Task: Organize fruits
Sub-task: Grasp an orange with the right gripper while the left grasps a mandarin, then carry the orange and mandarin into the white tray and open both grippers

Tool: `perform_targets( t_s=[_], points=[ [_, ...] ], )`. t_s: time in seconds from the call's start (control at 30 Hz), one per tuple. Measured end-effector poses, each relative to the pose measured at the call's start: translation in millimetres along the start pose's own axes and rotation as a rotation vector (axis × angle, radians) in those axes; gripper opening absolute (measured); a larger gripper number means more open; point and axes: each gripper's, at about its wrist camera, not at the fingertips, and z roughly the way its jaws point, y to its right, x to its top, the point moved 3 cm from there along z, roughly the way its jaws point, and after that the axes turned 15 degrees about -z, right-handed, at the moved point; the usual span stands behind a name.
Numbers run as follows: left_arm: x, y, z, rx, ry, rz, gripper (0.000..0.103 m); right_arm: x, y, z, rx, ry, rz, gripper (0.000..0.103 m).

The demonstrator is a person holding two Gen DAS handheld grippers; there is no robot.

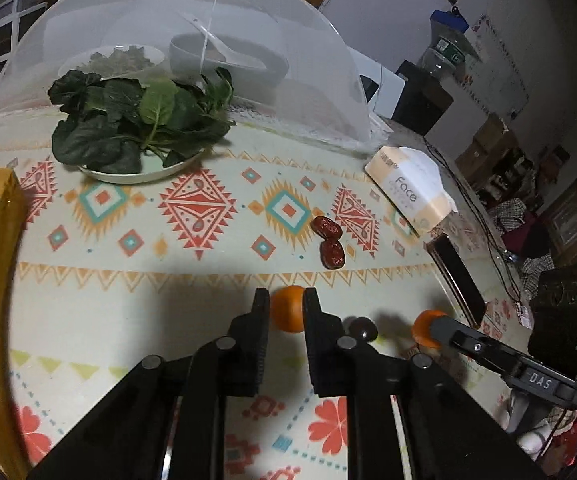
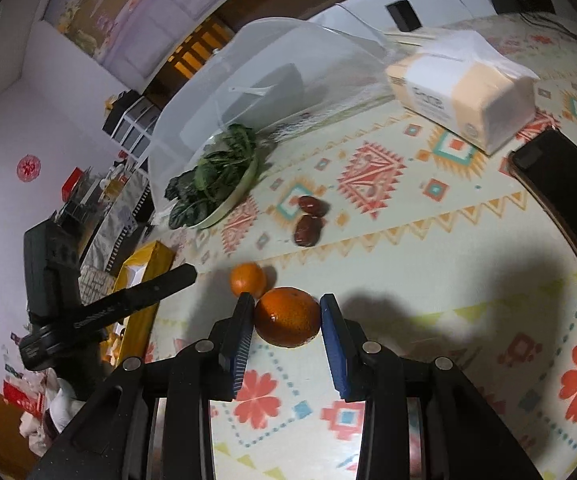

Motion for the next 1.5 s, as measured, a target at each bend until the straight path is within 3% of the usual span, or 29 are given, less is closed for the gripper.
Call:
perform_targets(
  t_s=[0.03, 0.1, 0.17, 0.33, 0.43, 0.47, 0.5, 0.67, 0.83, 0.97, 1.3, 1.5],
  points=[
    [1, 0, 0, 0.005, 0.000, 0.003, 0.020, 1, -4, 0, -0.009, 0.001, -0.009, 0.036],
    [1, 3, 7, 0.007, -0.017, 0.021, 0.046, 0, -11, -3, -0.031, 0.005, -0.028, 0.036],
    [-2, 6, 16, 0.037, -0.005, 0.044, 0.052, -3, -16, -6, -0.036, 0.006, -0.033, 0.036],
    [-11, 15, 54, 0.107, -0.012, 0.133, 0.052, -14, -18, -9, -0.057, -0.007, -0.037, 0.036],
    [-13, 19, 72, 0.112, -0.036, 0.151, 0.051, -17, -17, -7, -0.058, -0.015, -0.035, 0.036],
    [-15, 22, 72, 0.126, -0.016, 0.174, 0.049, -17, -17, -8, -0.058, -0.014, -0.036, 0.036],
    [-17, 23, 73, 0.137, -0.019, 0.187, 0.033, -17, -18, -8, -0.058, -0.013, -0.037, 0.036],
    [-27, 18, 59, 0.167, -0.017, 0.205, 0.033, -15, -26, -10, -0.058, -0.006, -0.052, 0.036],
    [-34, -7, 7, 0.116, 0.018, 0.114, 0.033, -16, -45, -2, -0.022, -0.018, -0.061, 0.036],
    [-37, -45, -53, 0.092, 0.094, 0.016, 0.033, -16, -80, 14, 0.033, -0.039, -0.109, 0.036],
    [-33, -196, -173, 0.207, 0.321, -0.298, 0.033, -10, -224, 97, 0.210, -0.120, -0.289, 0.036],
    [-28, -252, -194, 0.231, 0.344, -0.400, 0.033, -6, -290, 159, 0.203, -0.172, -0.394, 0.036]
  ],
)
